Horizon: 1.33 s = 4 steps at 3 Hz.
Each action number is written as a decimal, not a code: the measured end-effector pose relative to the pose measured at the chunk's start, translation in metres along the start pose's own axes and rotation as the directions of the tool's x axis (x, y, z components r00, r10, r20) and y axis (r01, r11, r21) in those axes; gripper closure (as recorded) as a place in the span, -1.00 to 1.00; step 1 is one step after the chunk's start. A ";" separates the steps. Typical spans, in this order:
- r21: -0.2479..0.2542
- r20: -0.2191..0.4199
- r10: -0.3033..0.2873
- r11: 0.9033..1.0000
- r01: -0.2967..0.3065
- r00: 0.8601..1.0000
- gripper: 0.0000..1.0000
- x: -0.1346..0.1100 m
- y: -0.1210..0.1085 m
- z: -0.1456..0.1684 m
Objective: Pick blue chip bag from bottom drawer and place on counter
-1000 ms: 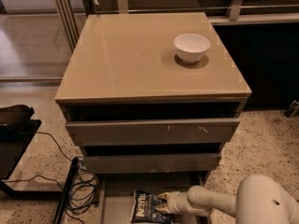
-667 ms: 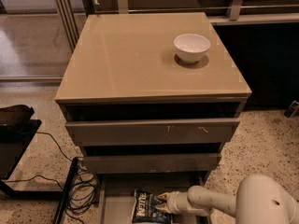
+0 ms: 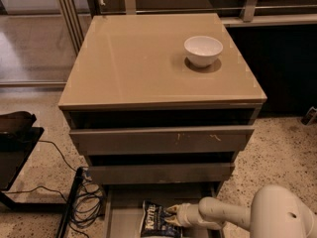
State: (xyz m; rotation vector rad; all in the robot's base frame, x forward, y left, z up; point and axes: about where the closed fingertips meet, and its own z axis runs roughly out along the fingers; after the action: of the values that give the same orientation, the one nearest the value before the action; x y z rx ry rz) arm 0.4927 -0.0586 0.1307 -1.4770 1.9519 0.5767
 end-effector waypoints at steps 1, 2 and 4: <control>-0.027 0.011 0.005 1.000 -0.004 1.000 1.00 -0.005 0.001 -0.009; -0.050 0.043 -0.008 0.999 0.010 0.999 1.00 -0.020 0.002 -0.033; -0.057 0.095 -0.073 0.995 0.079 0.993 1.00 -0.062 -0.007 -0.109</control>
Offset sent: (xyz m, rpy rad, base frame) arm -0.0060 -0.0220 0.0765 0.0833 0.0068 0.0699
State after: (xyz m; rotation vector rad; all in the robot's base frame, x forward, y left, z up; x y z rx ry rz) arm 0.4879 -0.0900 0.2518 -1.5271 1.8131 0.6645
